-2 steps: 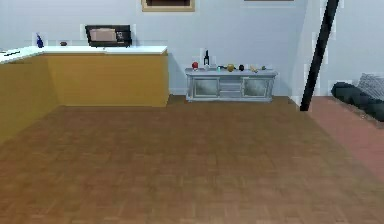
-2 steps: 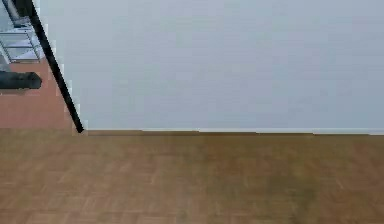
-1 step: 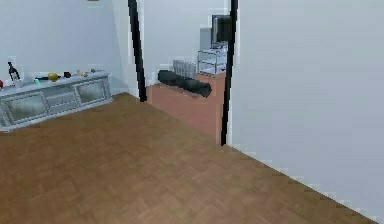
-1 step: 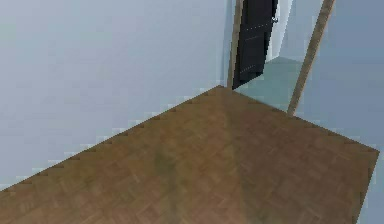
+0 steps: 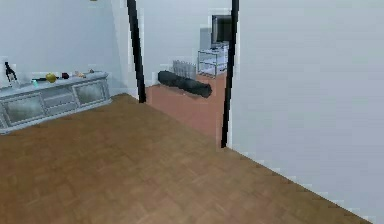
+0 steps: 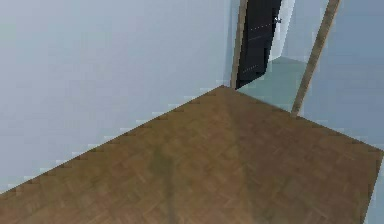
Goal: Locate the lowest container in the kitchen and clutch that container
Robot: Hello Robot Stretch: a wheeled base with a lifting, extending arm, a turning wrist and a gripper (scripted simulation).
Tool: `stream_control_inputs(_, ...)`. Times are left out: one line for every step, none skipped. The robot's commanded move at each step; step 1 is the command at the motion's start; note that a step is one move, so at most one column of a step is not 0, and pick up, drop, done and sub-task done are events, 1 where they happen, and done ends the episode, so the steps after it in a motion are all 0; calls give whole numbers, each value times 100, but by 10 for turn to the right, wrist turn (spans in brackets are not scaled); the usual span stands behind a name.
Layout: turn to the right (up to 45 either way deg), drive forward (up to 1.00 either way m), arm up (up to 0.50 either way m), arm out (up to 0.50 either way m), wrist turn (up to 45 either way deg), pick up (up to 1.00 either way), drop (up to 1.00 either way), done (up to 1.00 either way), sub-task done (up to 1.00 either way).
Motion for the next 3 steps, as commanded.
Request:
stream_control_inputs(-450,0,0,0,0,0,0,0,0)
stream_control_inputs(-240,0,0,0,0,0,0,0,0)
stream_control_inputs(0,10,0,0,0,0,0,0,0)
